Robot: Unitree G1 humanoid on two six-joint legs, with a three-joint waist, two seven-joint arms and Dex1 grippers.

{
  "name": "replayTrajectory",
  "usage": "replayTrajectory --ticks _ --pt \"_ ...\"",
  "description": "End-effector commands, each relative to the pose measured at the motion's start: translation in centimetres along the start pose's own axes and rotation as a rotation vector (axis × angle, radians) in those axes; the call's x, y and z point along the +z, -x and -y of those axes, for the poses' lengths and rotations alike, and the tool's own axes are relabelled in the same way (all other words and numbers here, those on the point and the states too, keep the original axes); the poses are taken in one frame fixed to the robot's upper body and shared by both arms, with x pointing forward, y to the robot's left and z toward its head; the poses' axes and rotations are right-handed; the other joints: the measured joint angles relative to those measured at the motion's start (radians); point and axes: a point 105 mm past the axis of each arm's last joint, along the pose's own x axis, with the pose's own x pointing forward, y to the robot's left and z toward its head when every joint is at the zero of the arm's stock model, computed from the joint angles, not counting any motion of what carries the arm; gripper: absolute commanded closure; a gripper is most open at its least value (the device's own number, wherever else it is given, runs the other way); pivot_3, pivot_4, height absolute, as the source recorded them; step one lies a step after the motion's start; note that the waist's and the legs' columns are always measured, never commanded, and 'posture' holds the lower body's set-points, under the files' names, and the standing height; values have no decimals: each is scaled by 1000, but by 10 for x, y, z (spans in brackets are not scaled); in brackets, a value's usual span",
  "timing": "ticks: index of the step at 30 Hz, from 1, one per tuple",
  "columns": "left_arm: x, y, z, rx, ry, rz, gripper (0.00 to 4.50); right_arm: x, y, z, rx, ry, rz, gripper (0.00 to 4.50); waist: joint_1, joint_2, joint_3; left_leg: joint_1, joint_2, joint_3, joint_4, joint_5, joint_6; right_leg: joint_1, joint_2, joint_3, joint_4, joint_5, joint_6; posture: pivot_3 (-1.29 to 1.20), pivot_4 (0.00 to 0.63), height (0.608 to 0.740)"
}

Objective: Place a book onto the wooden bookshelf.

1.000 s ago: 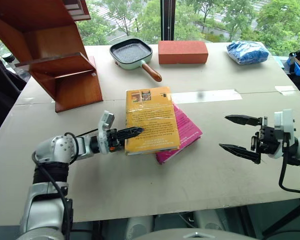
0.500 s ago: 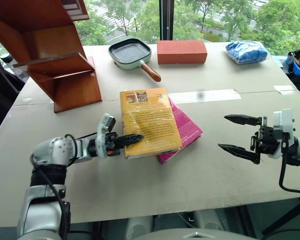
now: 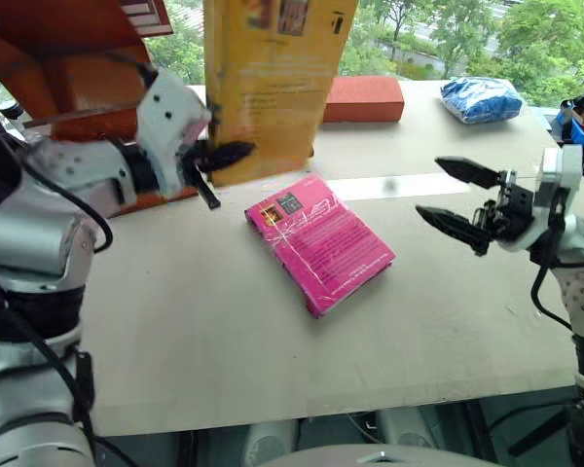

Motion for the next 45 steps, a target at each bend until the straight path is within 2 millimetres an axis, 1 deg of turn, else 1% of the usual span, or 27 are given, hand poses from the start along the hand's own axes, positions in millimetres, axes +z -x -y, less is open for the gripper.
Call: replayTrajectory --ticks 1,2,4,7,9,12,16,19,23,28,34,36,37,40,42,43,45 --pt "14 27 -55 263 -545 -191 4490 18 -14 4 15 0 80 0 -2 1 0 0 0 0 -1 0 0 0 0 0 0 0 0 0 150 740" --pt "16 33 -63 295 -604 -219 4490 20 -16 4 20 -3 91 0 -3 2 1 0 1 1 -1 0 0 -1 0 0 -1 0 0 0 150 740" --pt "12 47 -79 352 -696 -314 4490 28 -21 4 36 -15 125 0 0 3 1 -2 1 2 -3 0 0 -3 0 1 -1 0 1 0 150 740" --pt "-7 68 -97 406 -768 -467 4490 36 -28 4 56 -27 156 0 1 3 1 -8 1 2 -2 0 0 -9 0 0 0 0 1 0 150 740" --pt "-22 76 -102 415 -781 -542 4490 37 -31 2 67 -29 158 0 1 3 1 -15 1 1 1 0 0 -17 0 -1 3 0 1 0 150 740" --pt "-48 85 -104 407 -766 -657 4490 35 -32 3 68 -22 143 0 3 2 1 -16 1 1 1 0 0 -17 0 -1 3 0 1 0 150 740" --pt "-63 106 -111 399 -753 -764 4490 35 -33 6 36 -19 132 0 0 2 1 -17 1 2 2 0 0 -17 0 -1 3 0 1 0 150 740" --pt "-76 117 -116 391 -752 -830 4490 31 -35 6 26 -15 107 0 -2 3 1 -16 2 2 2 0 0 -17 0 -1 4 0 1 0 150 740" --pt "-84 114 -123 371 -760 -850 4490 31 -37 10 -14 -8 102 0 0 3 1 -15 2 2 2 0 0 -18 1 -1 7 0 1 0 150 740" --pt "-91 109 -127 332 -736 -859 4490 29 -37 19 -104 62 61 0 2 2 1 -15 2 2 5 0 0 -18 1 -1 10 0 1 0 150 740" --pt "-93 106 -136 330 -738 -887 4490 26 -39 17 -121 69 53 0 1 2 1 -16 2 2 5 0 0 -20 1 0 14 0 1 0 150 740" --pt "-90 104 -140 341 -745 -889 3600 26 -39 17 -122 70 54 0 -1 2 1 -16 2 2 5 0 0 -20 1 0 15 0 1 0 150 740" --pt "-88 103 -142 346 -747 -886 3503 26 -39 17 -123 71 54 0 -1 2 1 -16 2 2 5 0 0 -20 1 0 15 0 1 0 150 740" --pt "-84 102 -145 356 -754 -879 2176 25 -38 18 -133 76 53 0 0 2 1 -16 2 2 6 0 0 -20 1 0 16 0 1 0 150 740" --pt "-83 104 -146 358 -744 -884 1437 25 -37 18 -137 78 52 0 -1 2 1 -16 2 2 7 0 0 -20 1 0 16 0 1 0 150 740" --pt "-83 106 -146 359 -738 -889 915 24 -37 18 -139 78 51 0 -1 2 1 -16 2 2 7 0 0 -21 1 0 16 0 1 0 150 740" --pt "-81 110 -146 367 -731 -895 95 23 -36 18 -142 78 49 0 -1 2 1 -16 2 2 7 0 0 -20 1 0 17 0 1 0 150 740"
